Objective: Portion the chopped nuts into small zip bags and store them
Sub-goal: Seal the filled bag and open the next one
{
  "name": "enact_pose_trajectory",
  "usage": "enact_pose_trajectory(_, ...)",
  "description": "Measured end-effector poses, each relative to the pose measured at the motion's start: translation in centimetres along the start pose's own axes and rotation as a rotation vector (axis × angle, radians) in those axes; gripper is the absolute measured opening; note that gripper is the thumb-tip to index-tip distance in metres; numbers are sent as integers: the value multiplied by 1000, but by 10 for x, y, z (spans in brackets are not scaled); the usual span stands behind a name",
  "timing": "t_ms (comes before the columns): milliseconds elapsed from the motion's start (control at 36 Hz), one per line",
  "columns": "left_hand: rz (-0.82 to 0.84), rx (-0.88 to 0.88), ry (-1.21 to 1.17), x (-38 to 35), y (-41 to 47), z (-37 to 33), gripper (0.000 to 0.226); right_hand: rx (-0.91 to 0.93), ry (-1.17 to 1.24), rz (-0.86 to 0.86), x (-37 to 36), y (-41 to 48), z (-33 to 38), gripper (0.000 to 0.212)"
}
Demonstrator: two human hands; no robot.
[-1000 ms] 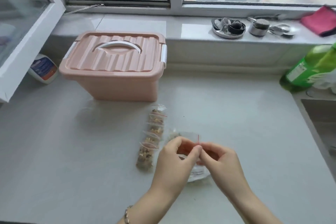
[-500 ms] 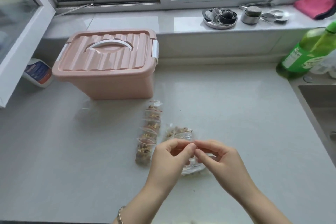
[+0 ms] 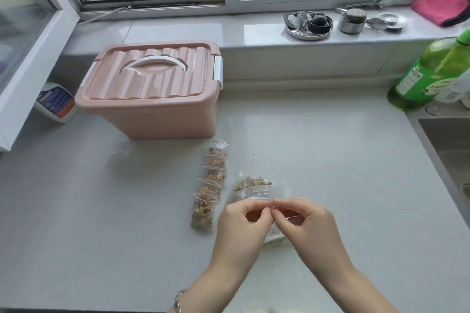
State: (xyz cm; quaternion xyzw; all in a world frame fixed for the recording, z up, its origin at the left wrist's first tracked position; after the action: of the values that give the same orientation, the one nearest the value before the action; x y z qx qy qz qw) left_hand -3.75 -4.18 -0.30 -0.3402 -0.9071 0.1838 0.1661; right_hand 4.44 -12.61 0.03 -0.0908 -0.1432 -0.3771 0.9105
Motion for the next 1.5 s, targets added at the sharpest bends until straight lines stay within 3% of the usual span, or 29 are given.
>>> enact_pose_trajectory(194,26,-2,16,5,3,2,23,13,-8,39,0,2,1,43)
enact_pose_trajectory(361,166,-86,54,10,8,3,22,-189,332,133,4,7,3,41)
enact_pose_trajectory(528,289,18,-173,14,9,4,22,-303,511,243,9,9,4,25)
enact_pose_trajectory(611,184,34,-41,16,8,6,21,-274,344,193,10,8,-2,35)
enact_pose_trajectory(694,-56,-86,414,21,6,6,22,-111,-66,43,11,7,-7,29)
enact_pose_trajectory(750,-111,-135,725,19,4,2,21,-13,-231,-16,9,5,-9,24)
enact_pose_trajectory(806,-163,-169,868,16,3,1,18,47,-311,-37,5,5,-11,19)
enact_pose_trajectory(861,-197,-265,844,17,5,1,11,17,-271,-46,6,6,-11,20)
enact_pose_trajectory(917,-128,-399,676,19,8,3,16,-38,-185,-54,10,7,-9,26)
enact_pose_trajectory(1000,83,-553,547,20,12,9,60,-83,-84,-32,15,9,-3,23)
enact_pose_trajectory(1083,74,-659,634,18,13,12,83,-100,22,17,15,8,7,18)
enact_pose_trajectory(1194,-63,-754,656,14,10,9,78,-62,25,19,14,8,14,18)
enact_pose_trajectory(1278,-145,-849,651,14,6,7,61,-66,14,15,15,10,9,20)
enact_pose_trajectory(1333,-161,-882,693,15,7,8,51,-47,-17,5,16,10,5,22)
enact_pose_trajectory(1417,-155,-877,763,16,10,14,48,131,-180,4,17,8,7,25)
enact_pose_trajectory(1500,-143,-886,767,15,12,16,45,206,-214,139,12,2,12,16)
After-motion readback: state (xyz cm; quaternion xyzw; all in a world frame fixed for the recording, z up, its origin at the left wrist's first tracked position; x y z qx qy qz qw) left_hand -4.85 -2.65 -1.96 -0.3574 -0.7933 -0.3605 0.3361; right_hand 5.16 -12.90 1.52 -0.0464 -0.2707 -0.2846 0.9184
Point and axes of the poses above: each hand's wrist, its own y-axis towards the middle knuckle, its own x-axis out of the back of the hand, z = x × y, the point moved 2 cm from there along y, towards the middle knuckle, and after that the axes turned 6 degrees about x, right-handed, at the moved point
